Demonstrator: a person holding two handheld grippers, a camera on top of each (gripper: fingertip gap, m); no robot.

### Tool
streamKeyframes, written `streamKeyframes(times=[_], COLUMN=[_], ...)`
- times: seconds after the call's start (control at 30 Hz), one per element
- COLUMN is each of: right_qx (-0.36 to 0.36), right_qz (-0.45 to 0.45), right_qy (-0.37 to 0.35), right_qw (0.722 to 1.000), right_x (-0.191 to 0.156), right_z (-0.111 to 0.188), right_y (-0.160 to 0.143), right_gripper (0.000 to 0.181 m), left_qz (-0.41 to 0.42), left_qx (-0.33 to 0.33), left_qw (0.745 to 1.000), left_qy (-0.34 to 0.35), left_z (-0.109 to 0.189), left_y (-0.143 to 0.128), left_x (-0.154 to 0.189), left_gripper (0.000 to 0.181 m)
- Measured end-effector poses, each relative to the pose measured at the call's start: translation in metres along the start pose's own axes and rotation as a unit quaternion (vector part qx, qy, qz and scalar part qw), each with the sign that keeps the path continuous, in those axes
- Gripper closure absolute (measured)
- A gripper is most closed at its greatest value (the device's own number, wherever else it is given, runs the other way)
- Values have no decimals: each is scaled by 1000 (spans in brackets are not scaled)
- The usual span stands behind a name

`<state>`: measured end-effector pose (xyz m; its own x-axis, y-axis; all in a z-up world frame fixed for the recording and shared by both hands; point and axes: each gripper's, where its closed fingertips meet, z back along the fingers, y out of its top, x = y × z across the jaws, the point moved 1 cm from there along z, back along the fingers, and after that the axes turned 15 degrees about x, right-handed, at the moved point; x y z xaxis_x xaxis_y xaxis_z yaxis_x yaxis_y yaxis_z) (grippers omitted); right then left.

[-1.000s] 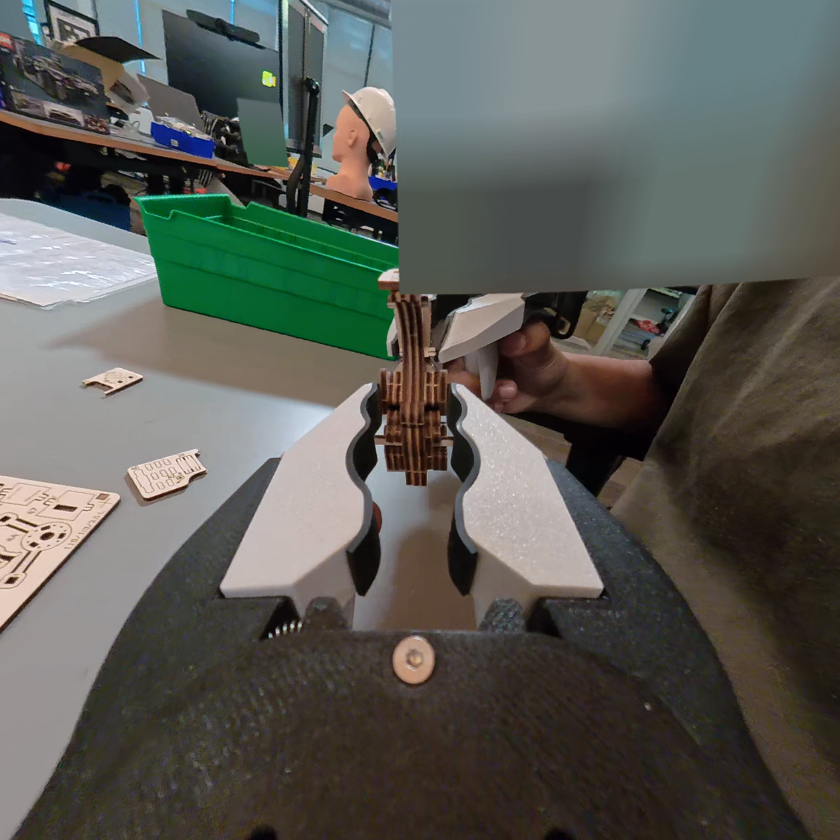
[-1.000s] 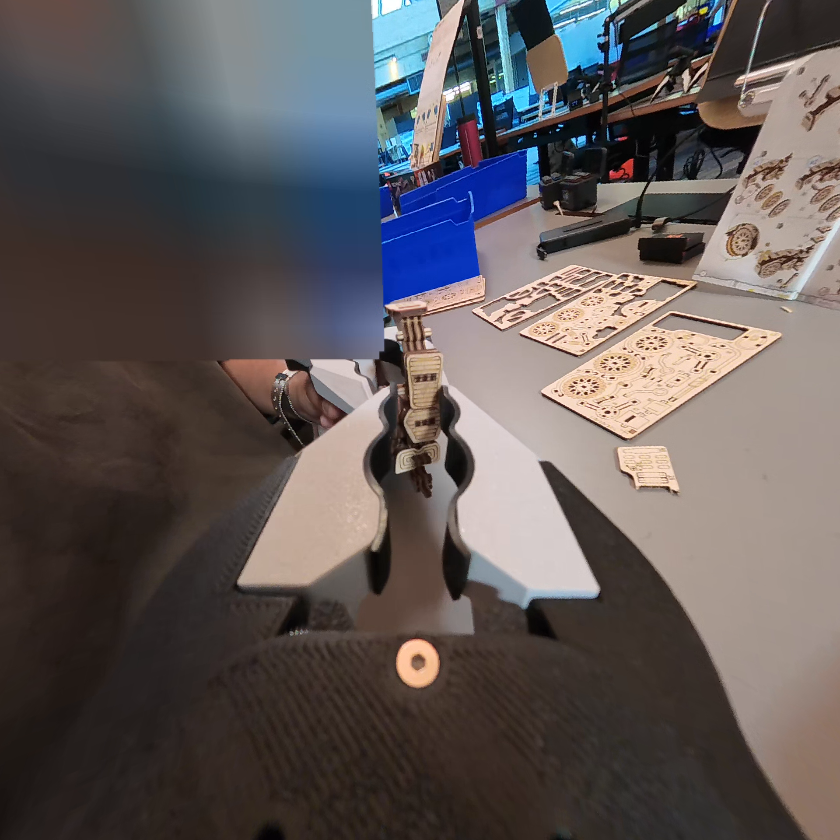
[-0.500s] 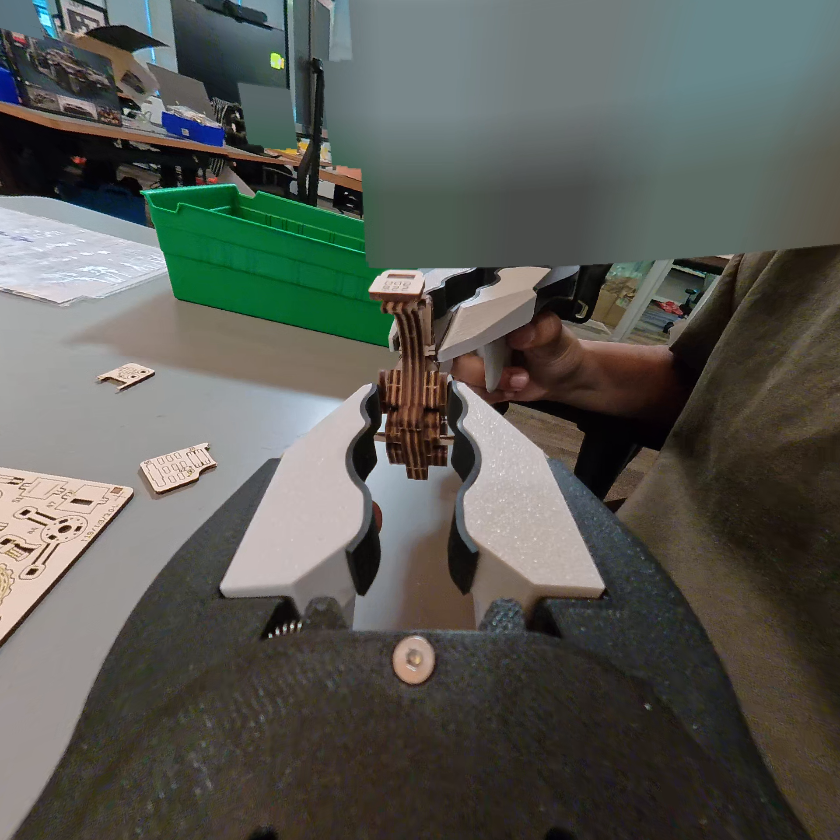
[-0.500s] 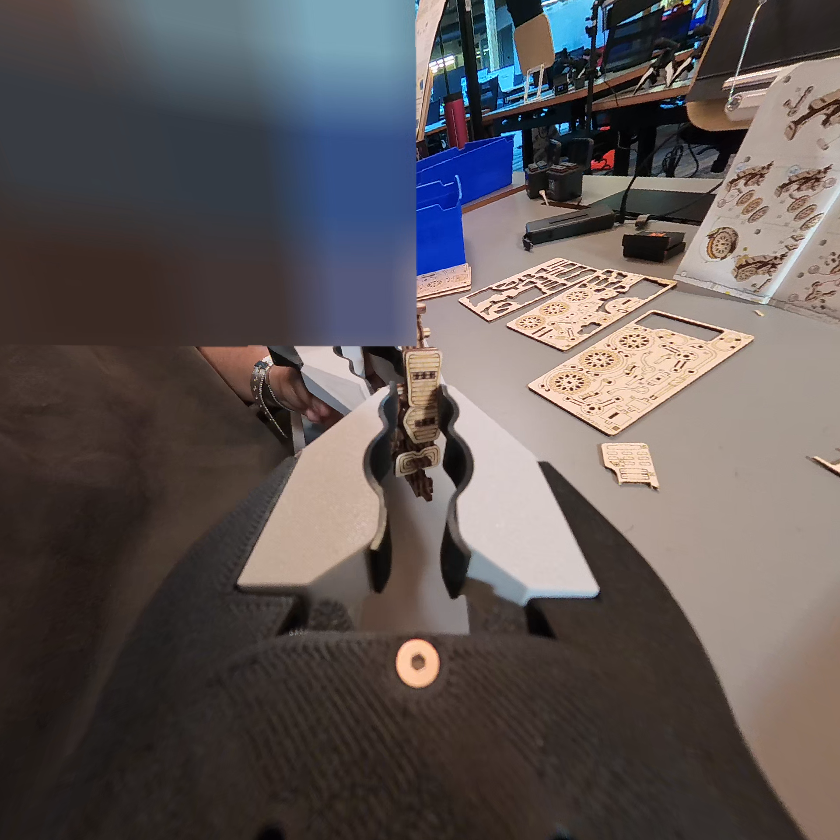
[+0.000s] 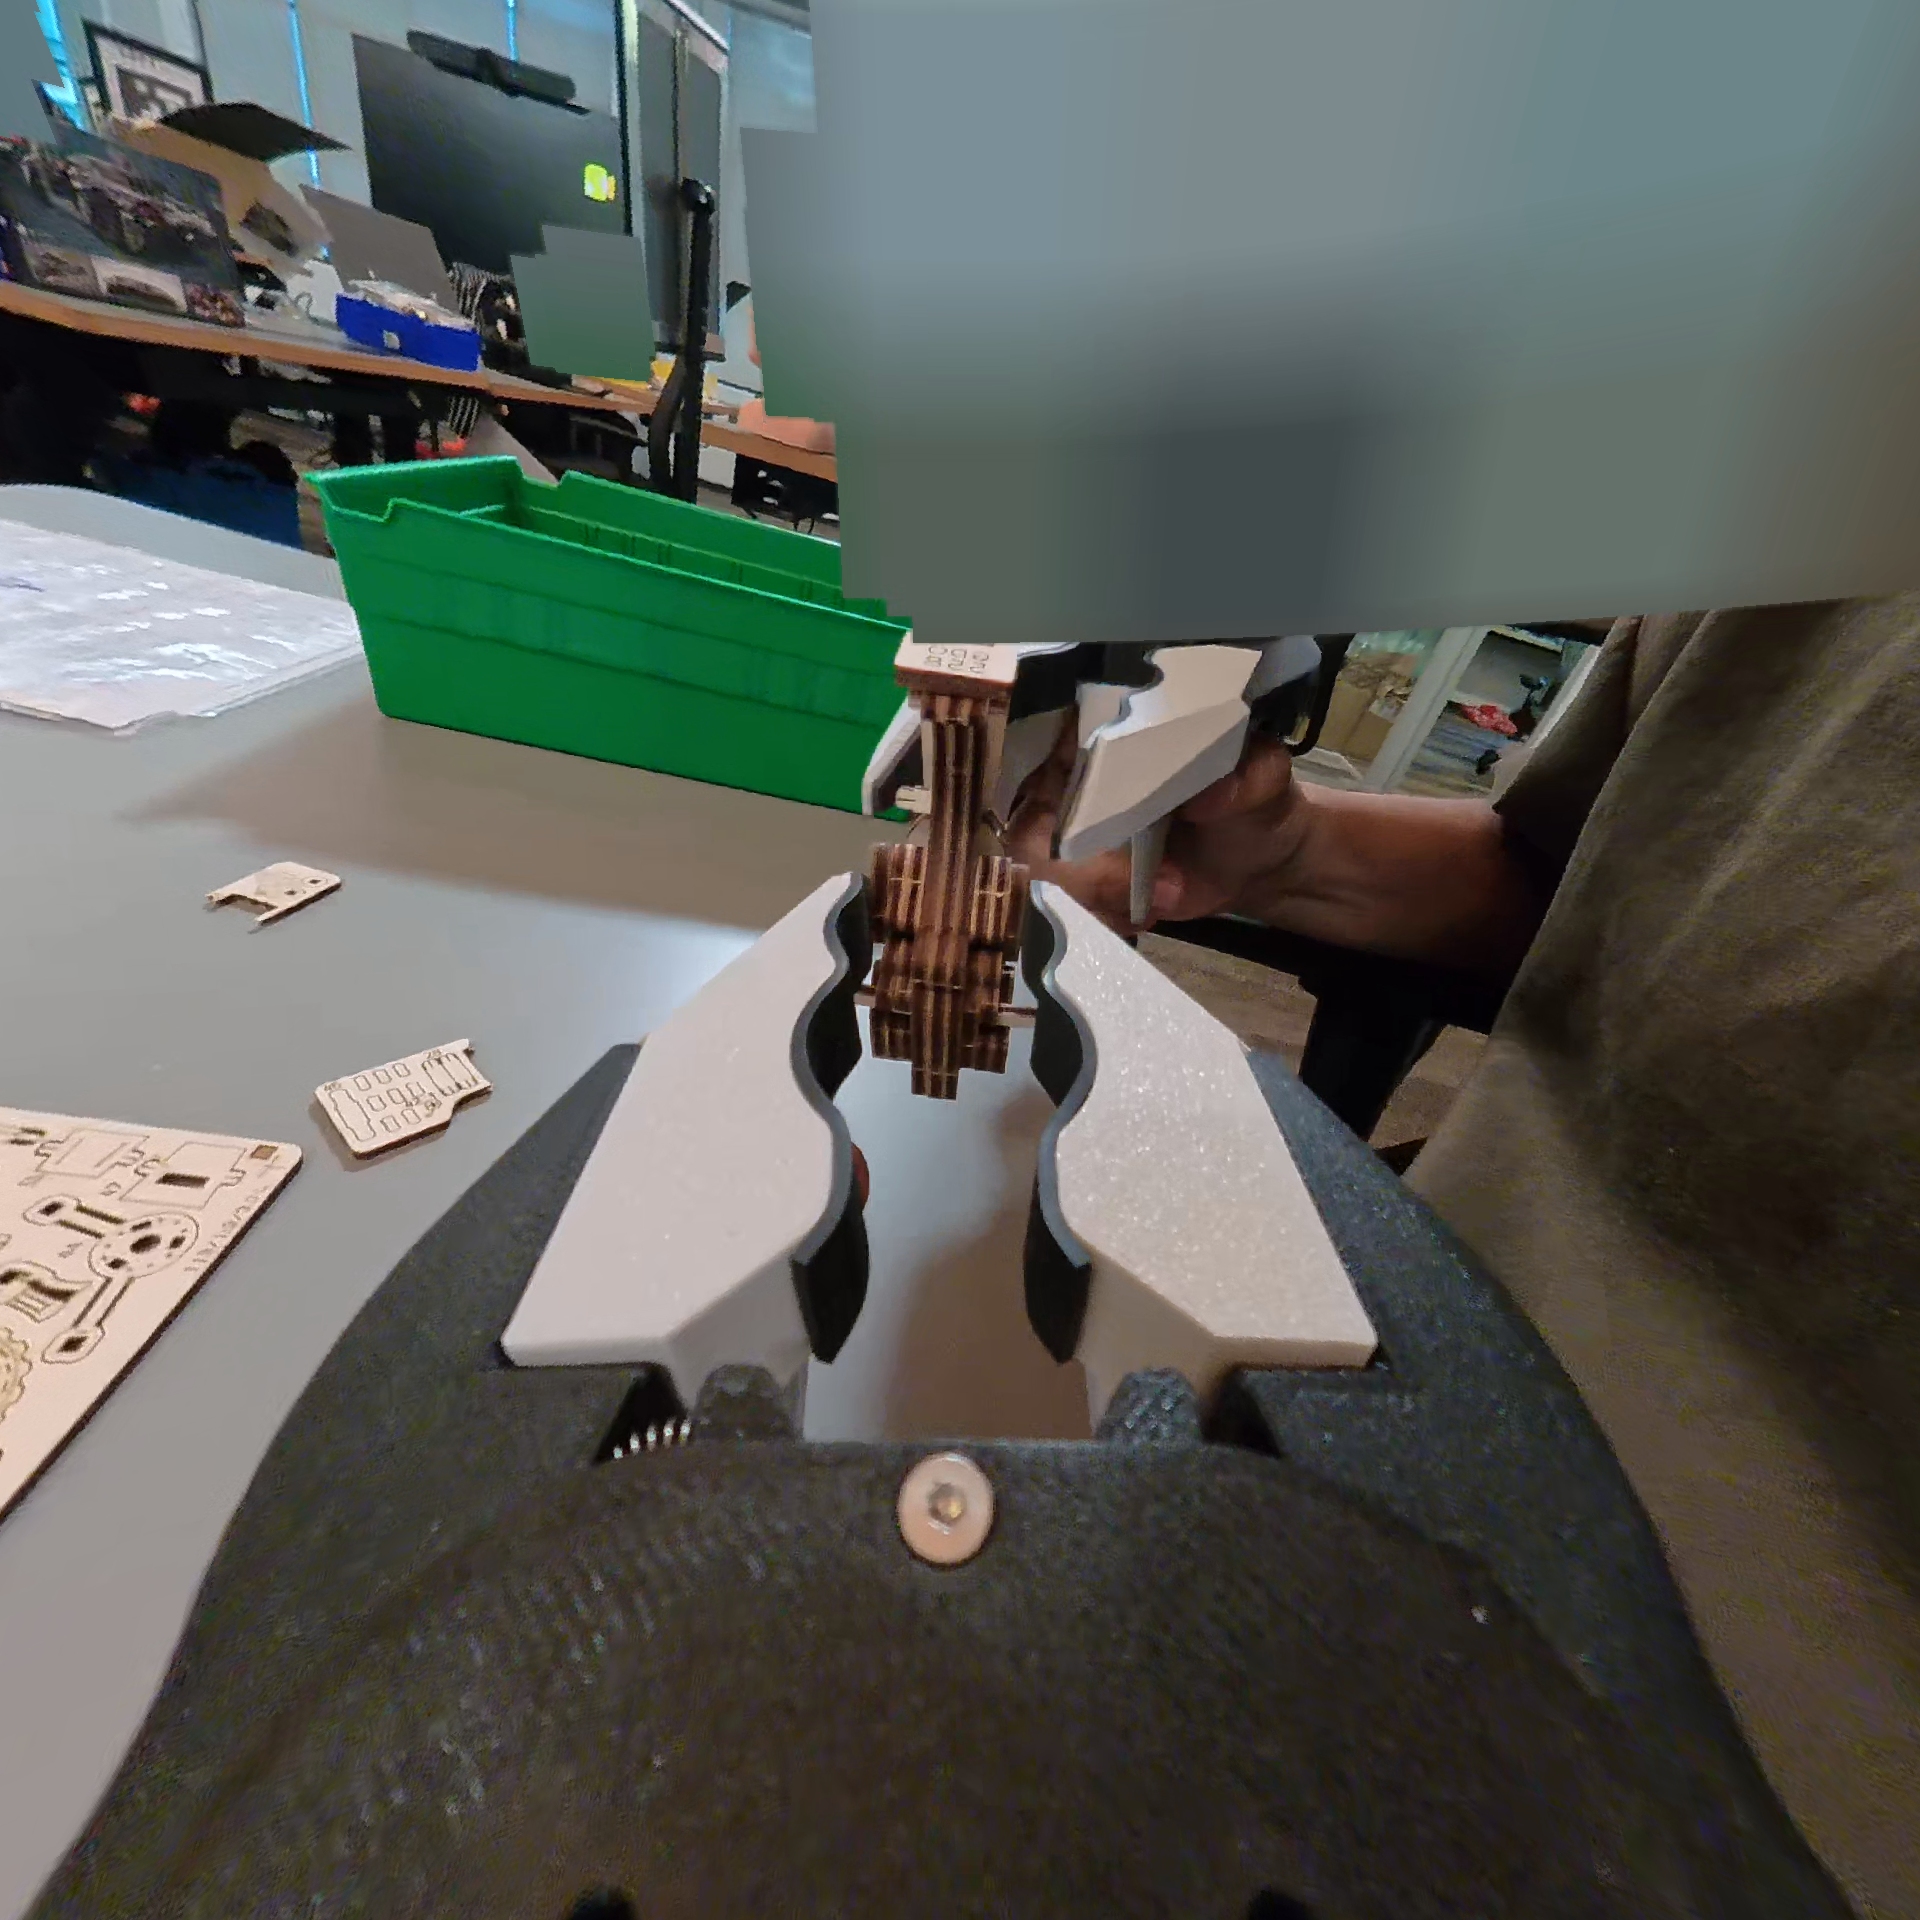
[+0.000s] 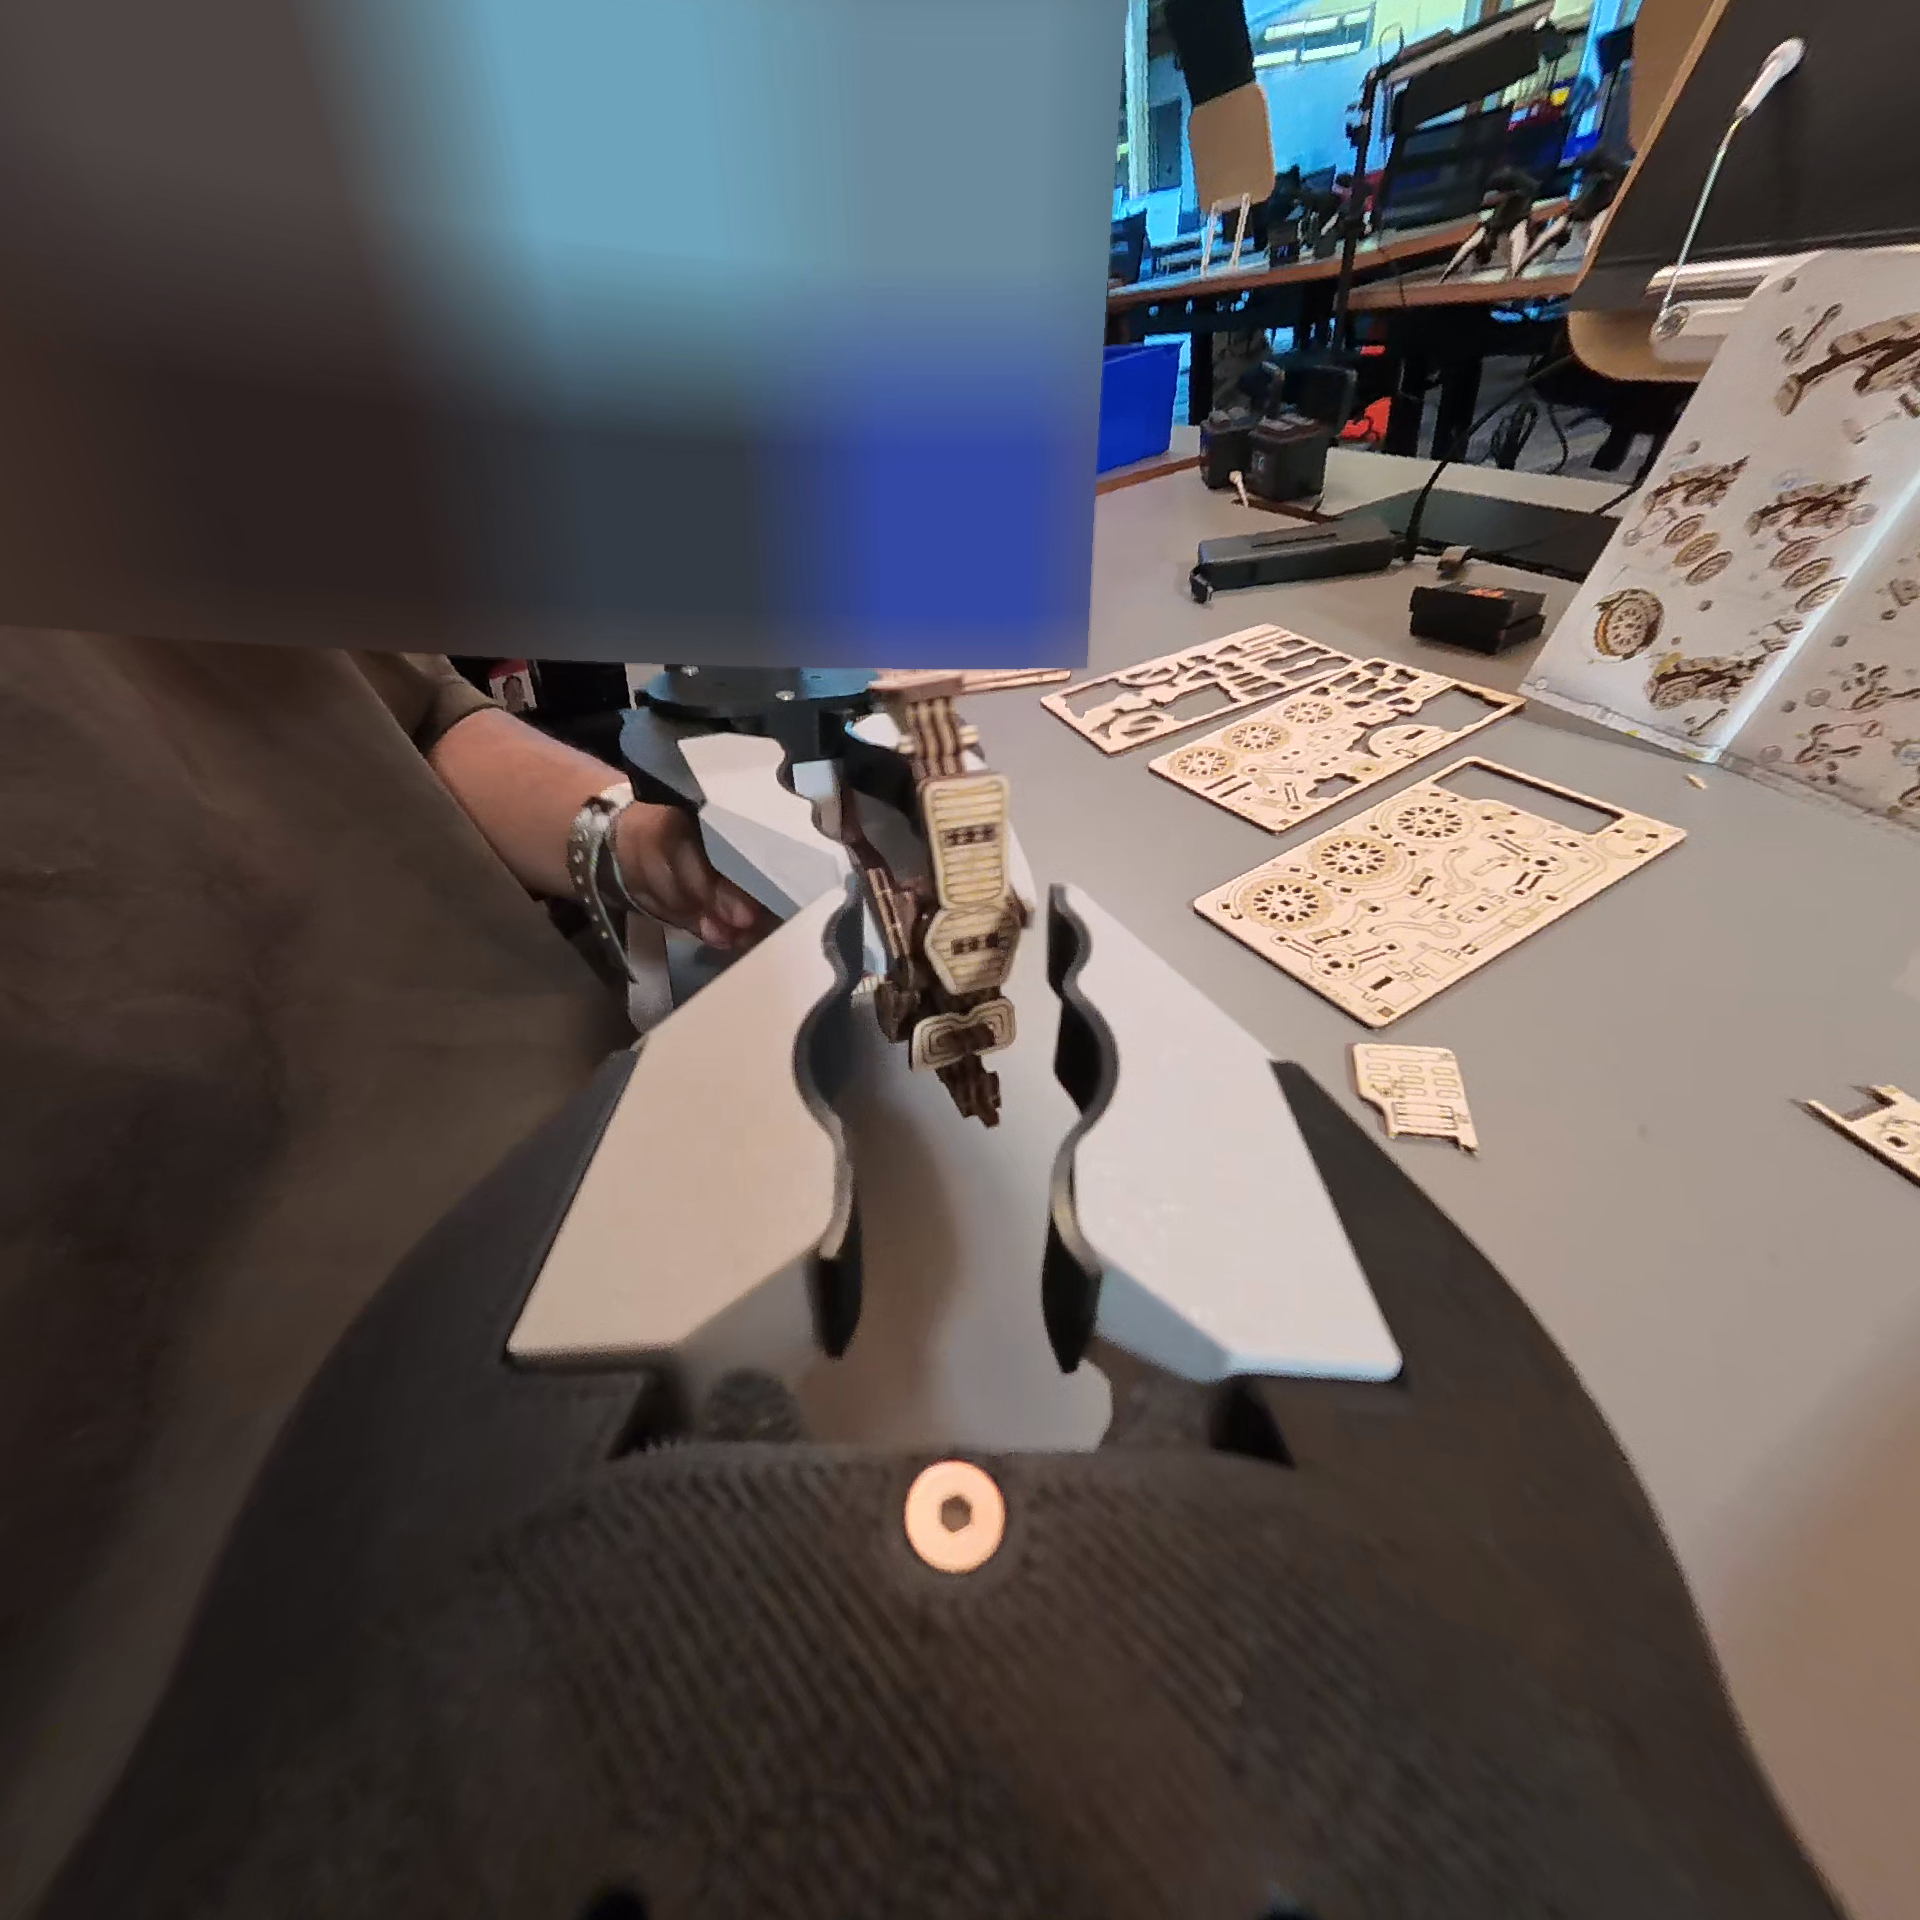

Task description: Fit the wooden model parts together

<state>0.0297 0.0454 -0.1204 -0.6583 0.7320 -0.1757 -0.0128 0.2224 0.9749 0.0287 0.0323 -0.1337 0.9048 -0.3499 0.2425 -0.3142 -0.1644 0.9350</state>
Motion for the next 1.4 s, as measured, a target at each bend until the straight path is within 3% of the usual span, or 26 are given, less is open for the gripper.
streamKeyframes(times=[0.33,0.87,1.4], right_qx=[56,51,47], right_qz=[21,30,20], right_qy=[79,156,160], right_qw=[995,986,986], right_x=[-23,-54,-57], right_z=[7,7,6], right_y=[18,14,16], right_gripper=[149,162,167], left_qz=[-130,-70,-60], left_qx=[24,27,27], left_qw=[987,982,983], left_qy=[-90,-172,-174], left_z=[6,10,10], left_y=[6,5,7], left_x=[22,48,49], left_gripper=[155,155,155])
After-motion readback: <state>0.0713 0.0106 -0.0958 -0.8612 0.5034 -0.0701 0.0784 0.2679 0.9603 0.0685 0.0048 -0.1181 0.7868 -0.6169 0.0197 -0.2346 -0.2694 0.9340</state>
